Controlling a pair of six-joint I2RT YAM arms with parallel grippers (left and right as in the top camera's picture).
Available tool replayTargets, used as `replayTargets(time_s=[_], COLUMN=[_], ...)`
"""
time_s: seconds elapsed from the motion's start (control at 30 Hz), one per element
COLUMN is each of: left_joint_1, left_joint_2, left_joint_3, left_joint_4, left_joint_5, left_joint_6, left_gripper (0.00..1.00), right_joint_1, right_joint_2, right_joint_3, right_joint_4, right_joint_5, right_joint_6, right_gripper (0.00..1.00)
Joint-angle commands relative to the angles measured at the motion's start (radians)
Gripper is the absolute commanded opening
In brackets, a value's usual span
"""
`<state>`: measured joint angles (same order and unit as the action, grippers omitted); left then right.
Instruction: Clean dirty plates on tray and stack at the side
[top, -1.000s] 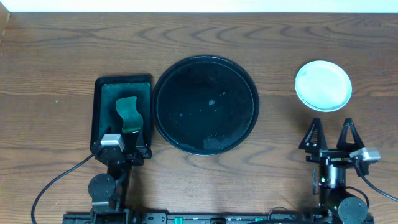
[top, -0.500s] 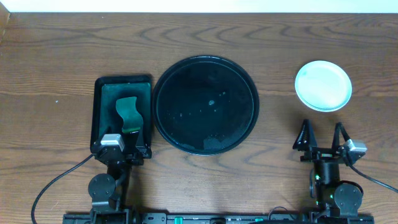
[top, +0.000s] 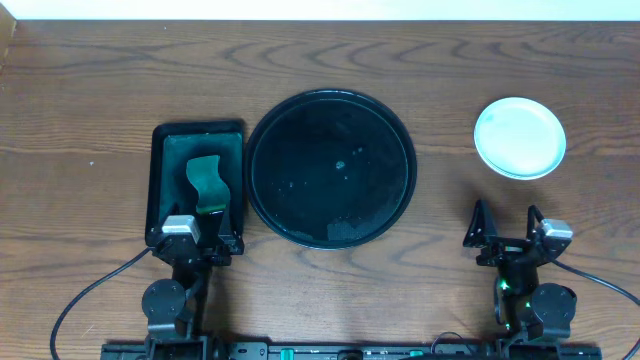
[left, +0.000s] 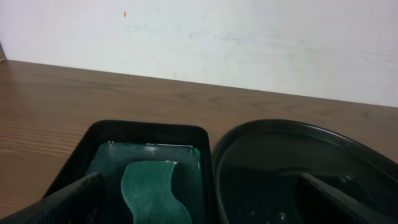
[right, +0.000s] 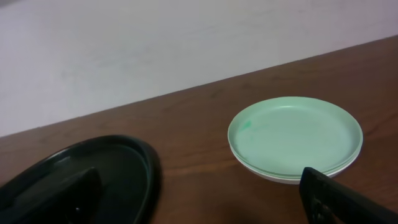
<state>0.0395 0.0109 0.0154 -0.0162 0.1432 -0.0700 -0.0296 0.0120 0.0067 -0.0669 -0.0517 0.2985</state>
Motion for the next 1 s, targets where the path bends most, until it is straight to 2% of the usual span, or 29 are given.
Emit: replayTargets(time_s=[0.0,0.33,0.97], left_joint_1=[0.007,0.007,0.007], left_joint_2=[-0.007,-0.007,-0.007], left_joint_3=[-0.011,-0.011,-0.011], left_joint_4=[-0.042,-0.042,-0.042], left_joint_5=[0.014,0.014,0.014], left_joint_6=[0.014,0.014,0.014], left_gripper=[0.97,0.97,0.97], right_joint_1=[-0.002,-0.002,-0.002], right_joint_2=[-0.006,-0.006,-0.005], right_joint_3=[-0.002,-0.002,-0.001], right_joint_4=[-0.004,-0.007,-0.005], right_joint_5=[-0.025,-0.013,-0.005], right_joint_6=[-0.071,-0.271,-0.27], right_gripper=[0.99,0.99,0.99])
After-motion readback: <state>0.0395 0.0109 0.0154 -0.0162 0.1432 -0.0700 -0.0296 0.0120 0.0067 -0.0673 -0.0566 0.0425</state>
